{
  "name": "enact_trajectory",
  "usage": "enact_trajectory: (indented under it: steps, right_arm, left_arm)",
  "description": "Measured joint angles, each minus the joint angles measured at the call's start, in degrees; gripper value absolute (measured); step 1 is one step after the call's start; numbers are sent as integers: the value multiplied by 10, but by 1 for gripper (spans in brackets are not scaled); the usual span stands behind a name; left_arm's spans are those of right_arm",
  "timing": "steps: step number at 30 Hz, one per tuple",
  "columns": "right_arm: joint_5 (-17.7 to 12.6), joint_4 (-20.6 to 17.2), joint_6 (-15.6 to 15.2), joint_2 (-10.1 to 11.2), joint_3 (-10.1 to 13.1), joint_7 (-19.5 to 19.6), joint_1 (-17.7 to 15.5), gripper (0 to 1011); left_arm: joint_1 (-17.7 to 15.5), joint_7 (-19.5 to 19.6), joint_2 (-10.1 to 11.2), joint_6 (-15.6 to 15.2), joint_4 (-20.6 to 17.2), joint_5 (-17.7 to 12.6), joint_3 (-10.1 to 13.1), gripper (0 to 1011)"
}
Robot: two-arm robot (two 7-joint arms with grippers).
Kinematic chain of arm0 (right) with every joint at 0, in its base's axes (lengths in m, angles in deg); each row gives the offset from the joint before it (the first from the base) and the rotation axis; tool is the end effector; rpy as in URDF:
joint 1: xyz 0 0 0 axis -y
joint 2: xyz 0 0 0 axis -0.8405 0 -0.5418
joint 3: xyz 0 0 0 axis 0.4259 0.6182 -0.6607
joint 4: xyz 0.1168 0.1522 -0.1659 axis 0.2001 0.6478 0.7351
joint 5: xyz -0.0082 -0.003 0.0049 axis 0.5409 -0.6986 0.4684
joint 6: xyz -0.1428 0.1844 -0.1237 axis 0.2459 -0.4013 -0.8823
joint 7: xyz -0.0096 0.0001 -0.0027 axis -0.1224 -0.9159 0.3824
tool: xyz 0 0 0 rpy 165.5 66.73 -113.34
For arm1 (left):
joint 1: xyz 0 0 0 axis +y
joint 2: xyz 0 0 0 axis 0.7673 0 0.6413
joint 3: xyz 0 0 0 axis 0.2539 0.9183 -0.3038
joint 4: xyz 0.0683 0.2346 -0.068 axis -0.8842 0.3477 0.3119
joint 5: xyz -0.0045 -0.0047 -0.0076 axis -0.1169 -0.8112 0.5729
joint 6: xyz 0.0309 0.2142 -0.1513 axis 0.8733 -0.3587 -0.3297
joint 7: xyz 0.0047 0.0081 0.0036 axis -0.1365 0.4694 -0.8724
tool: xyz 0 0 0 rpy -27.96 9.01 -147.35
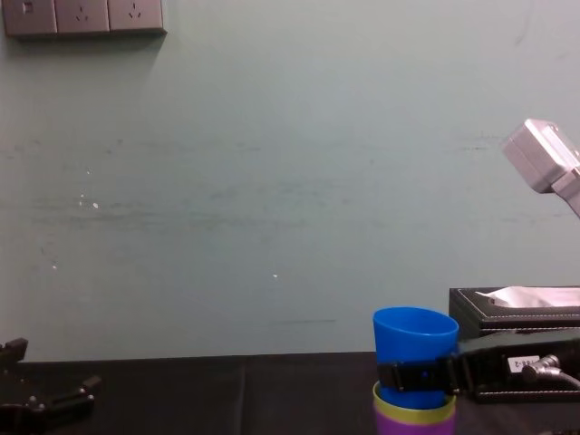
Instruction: Stack the three plastic cups sequentially using one hand.
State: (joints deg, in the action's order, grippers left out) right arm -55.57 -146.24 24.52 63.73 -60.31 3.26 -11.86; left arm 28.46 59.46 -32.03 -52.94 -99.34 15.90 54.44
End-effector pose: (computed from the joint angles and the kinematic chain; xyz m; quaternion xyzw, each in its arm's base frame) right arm 0.3465 -0.0093 -0.1969 -0.1535 0.0719 -0.4148 0.8940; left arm 0.3098 0.0736 -0.2643 0.1415 -0.1324 0.5800 0.7912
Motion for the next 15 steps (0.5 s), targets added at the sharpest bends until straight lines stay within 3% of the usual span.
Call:
enact_trajectory:
  steps: [5,11,15]
  right_arm:
    - [0,-1,-1,0,0,0,0,790]
    - [0,-2,-1,1,1,0,0,970]
    - [0,-2,-2,1,1,0,0,1002]
  left_arm:
    - [0,0,0,0,0,0,0,1000]
    - [0,0,0,0,0,0,0,1000]
    - [0,0,0,0,0,0,0,1000]
